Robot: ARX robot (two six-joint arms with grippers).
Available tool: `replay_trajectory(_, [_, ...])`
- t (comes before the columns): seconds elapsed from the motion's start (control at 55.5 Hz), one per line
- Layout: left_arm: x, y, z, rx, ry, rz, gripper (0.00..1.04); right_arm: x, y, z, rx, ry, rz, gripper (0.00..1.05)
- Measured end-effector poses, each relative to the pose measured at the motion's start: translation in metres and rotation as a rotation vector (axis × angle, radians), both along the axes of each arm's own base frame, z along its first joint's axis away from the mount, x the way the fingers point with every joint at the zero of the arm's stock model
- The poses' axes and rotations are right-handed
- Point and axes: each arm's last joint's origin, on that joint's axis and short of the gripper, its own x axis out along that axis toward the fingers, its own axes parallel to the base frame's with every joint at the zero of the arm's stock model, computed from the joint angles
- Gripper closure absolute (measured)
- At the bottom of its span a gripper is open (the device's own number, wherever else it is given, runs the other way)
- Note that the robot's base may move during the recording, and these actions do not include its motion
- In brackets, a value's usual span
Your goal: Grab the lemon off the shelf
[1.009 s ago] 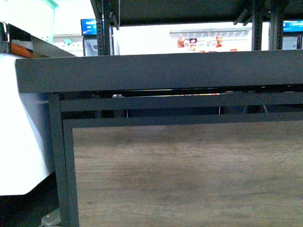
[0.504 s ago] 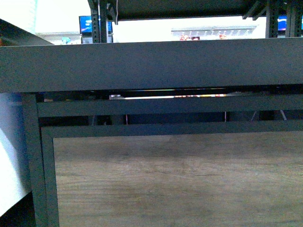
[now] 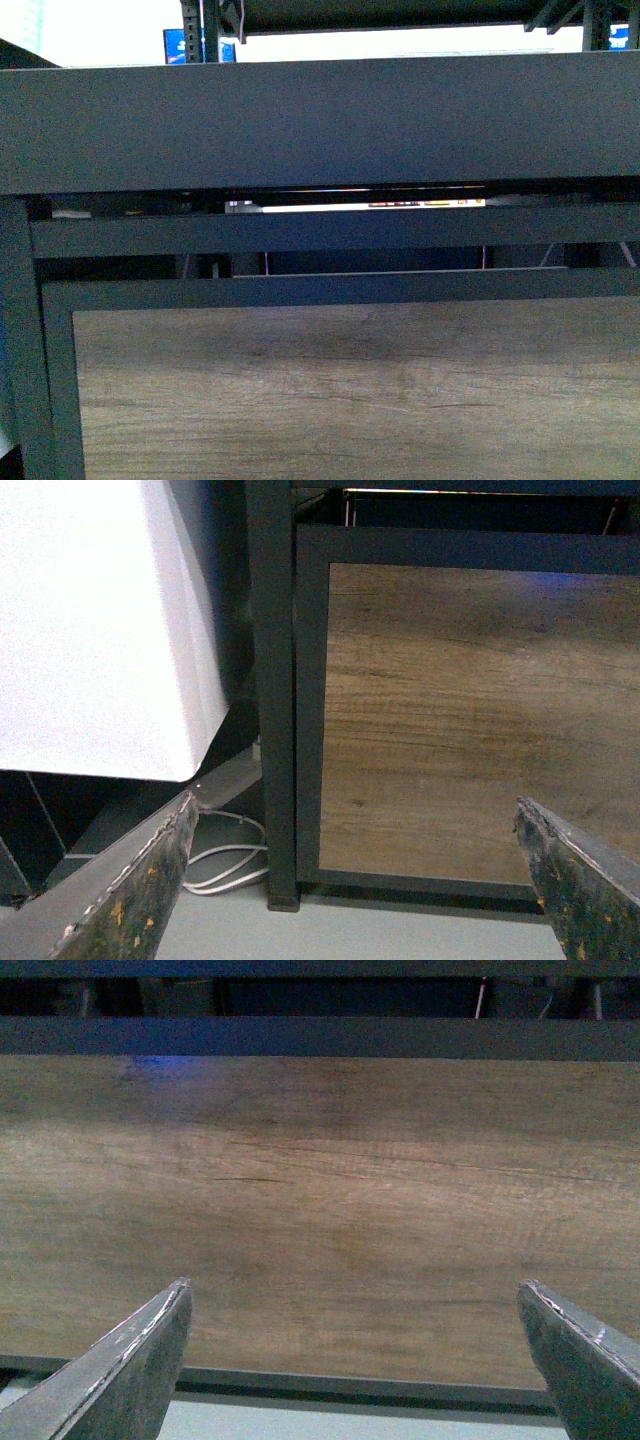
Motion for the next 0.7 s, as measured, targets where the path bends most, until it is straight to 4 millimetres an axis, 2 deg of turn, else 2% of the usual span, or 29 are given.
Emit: replay_trajectory(0.702, [0.0, 0.0, 0.0, 0.0, 0.0, 0.0, 0.08, 0.0001, 0.0, -0.0001, 0.0, 0.001, -0.001, 0.07])
